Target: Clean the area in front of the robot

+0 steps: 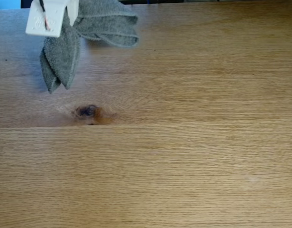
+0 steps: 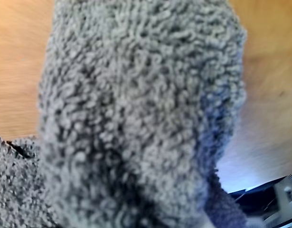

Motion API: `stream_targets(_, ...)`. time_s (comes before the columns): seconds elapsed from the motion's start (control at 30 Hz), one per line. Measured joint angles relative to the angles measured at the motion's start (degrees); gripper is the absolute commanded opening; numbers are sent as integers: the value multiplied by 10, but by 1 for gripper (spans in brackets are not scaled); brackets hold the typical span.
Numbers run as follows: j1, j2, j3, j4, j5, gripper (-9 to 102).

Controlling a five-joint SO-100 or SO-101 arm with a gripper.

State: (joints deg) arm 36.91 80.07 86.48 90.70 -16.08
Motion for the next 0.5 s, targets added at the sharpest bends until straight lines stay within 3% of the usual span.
stream_targets(0.2, 89, 0, 230, -241, -59, 1)
stream_targets(0.37, 104, 0, 373, -411, -84, 30)
stream_targets(0.5, 114, -2, 423, -503, -98, 32)
